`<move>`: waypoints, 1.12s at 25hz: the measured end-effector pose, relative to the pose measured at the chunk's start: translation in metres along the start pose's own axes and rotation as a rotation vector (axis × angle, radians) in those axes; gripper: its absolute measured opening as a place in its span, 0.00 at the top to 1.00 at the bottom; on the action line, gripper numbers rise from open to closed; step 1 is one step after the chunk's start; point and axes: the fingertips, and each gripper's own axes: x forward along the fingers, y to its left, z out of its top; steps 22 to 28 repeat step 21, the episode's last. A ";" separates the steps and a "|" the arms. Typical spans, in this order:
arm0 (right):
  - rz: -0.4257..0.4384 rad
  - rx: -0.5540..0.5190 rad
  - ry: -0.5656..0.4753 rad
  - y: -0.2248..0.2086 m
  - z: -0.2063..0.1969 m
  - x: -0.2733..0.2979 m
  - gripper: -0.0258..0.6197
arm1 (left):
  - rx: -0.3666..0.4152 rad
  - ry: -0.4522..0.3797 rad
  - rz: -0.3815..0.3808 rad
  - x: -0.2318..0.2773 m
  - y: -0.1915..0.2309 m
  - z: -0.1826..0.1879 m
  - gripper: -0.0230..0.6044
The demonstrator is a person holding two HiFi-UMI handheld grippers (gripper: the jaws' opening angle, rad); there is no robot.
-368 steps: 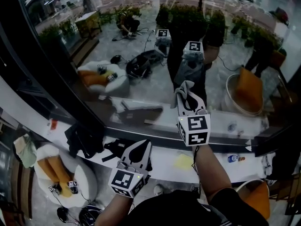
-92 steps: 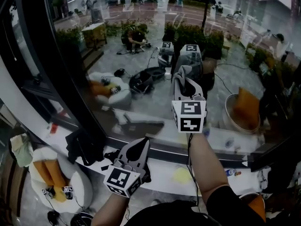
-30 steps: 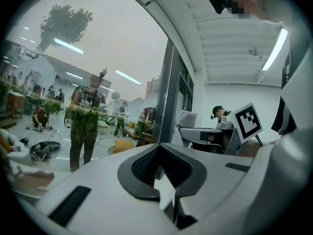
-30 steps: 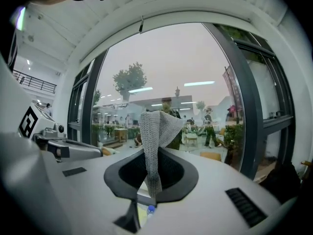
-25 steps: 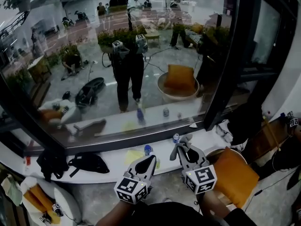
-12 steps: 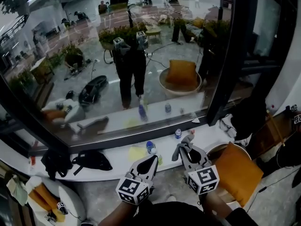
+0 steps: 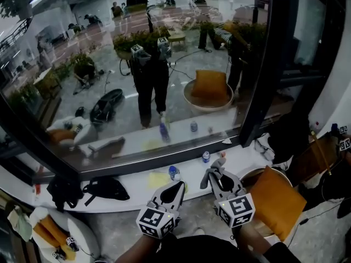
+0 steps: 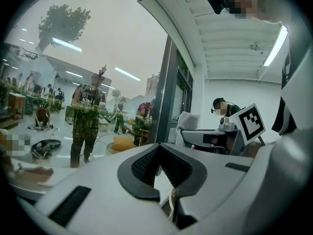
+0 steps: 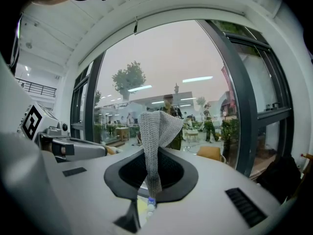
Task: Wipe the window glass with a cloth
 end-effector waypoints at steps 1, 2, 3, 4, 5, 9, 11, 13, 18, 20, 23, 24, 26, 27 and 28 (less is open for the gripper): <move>-0.002 0.001 0.000 -0.001 -0.001 0.000 0.88 | 0.002 0.000 -0.002 0.001 0.000 0.000 0.95; -0.004 0.002 -0.002 -0.002 -0.001 0.000 0.88 | 0.004 -0.001 -0.004 0.002 -0.001 0.001 0.95; -0.005 0.002 -0.003 -0.003 0.000 0.000 0.88 | 0.005 -0.002 -0.005 0.004 -0.001 0.001 0.95; -0.005 0.002 -0.005 -0.005 0.001 0.000 0.88 | 0.007 -0.003 -0.006 0.006 -0.002 0.002 0.95; -0.006 0.002 -0.005 -0.007 0.001 0.000 0.88 | 0.009 -0.004 -0.007 0.008 -0.003 0.003 0.95; -0.011 0.003 -0.002 -0.009 0.000 -0.002 0.88 | 0.011 -0.003 -0.013 0.010 -0.005 0.003 0.95; -0.011 0.002 -0.001 -0.009 0.000 -0.003 0.88 | 0.009 0.000 -0.015 0.010 -0.005 0.003 0.95; -0.010 0.001 -0.001 -0.009 0.001 -0.003 0.88 | 0.010 0.000 -0.016 0.011 -0.006 0.003 0.95; -0.006 0.003 0.003 -0.013 -0.003 -0.001 0.88 | 0.009 0.009 -0.016 0.014 -0.007 0.000 0.95; -0.005 0.004 0.003 -0.014 -0.003 -0.001 0.88 | 0.009 0.013 -0.016 0.015 -0.007 -0.001 0.95; -0.005 0.005 0.003 -0.014 -0.004 0.000 0.88 | 0.008 0.015 -0.016 0.016 -0.007 -0.002 0.95; -0.005 0.005 0.003 -0.014 -0.004 0.000 0.88 | 0.008 0.015 -0.016 0.016 -0.007 -0.002 0.95; -0.005 0.005 0.003 -0.014 -0.004 0.000 0.88 | 0.008 0.015 -0.016 0.016 -0.007 -0.002 0.95; -0.005 0.005 0.003 -0.014 -0.004 0.000 0.88 | 0.008 0.015 -0.016 0.016 -0.007 -0.002 0.95; -0.005 0.005 0.003 -0.014 -0.004 0.000 0.88 | 0.008 0.015 -0.016 0.016 -0.007 -0.002 0.95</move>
